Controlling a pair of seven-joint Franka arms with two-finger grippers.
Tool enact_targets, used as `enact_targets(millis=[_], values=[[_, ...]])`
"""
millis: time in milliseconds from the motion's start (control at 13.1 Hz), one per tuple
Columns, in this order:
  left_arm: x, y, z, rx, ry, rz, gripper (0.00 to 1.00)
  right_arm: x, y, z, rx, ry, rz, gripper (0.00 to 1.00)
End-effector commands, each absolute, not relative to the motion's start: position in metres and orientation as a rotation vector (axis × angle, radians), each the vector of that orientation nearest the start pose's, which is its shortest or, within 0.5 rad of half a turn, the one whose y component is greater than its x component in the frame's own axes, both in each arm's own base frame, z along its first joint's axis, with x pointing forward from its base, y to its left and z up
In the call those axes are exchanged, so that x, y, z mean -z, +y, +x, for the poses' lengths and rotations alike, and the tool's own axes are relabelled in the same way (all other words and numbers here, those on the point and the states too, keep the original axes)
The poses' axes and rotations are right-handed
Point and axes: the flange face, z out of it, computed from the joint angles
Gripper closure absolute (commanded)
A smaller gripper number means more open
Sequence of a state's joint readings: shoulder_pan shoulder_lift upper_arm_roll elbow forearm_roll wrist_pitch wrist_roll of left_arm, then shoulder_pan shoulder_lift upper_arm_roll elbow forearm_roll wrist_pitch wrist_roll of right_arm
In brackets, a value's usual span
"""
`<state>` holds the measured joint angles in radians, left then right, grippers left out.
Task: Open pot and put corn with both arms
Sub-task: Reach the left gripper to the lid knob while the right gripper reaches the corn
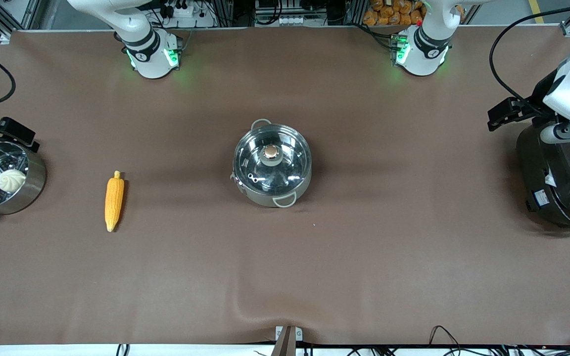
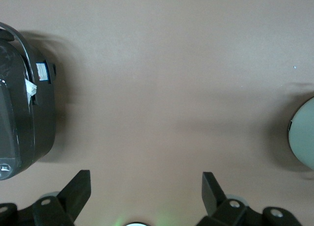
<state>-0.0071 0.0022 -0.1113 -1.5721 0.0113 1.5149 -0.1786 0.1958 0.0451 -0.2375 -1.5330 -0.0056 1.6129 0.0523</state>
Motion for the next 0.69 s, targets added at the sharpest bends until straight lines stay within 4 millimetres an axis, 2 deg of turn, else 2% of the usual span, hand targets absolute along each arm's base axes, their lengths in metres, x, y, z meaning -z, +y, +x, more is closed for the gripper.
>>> enact_targets(millis=[0, 229, 459, 612], values=[[-0.624, -0.062, 0.541, -0.097, -0.052, -3.140, 0.00, -0.622, -0.016, 0.570, 0.053, 0.147, -3.159, 0.00], [-0.626, -0.067, 0.542, -0.084, -0.044, -3.126, 0.00, -0.621, -0.017, 0.570, 0.051, 0.147, -3.160, 0.00], [-0.622, -0.073, 0.561, -0.085, -0.026, -3.143, 0.00, -0.620, -0.021, 0.570, 0.050, 0.152, -3.160, 0.00], [-0.609, -0.116, 0.560, -0.119, 0.058, -3.146, 0.00, -0.619, -0.022, 0.570, 0.046, 0.149, -3.161, 0.00]])
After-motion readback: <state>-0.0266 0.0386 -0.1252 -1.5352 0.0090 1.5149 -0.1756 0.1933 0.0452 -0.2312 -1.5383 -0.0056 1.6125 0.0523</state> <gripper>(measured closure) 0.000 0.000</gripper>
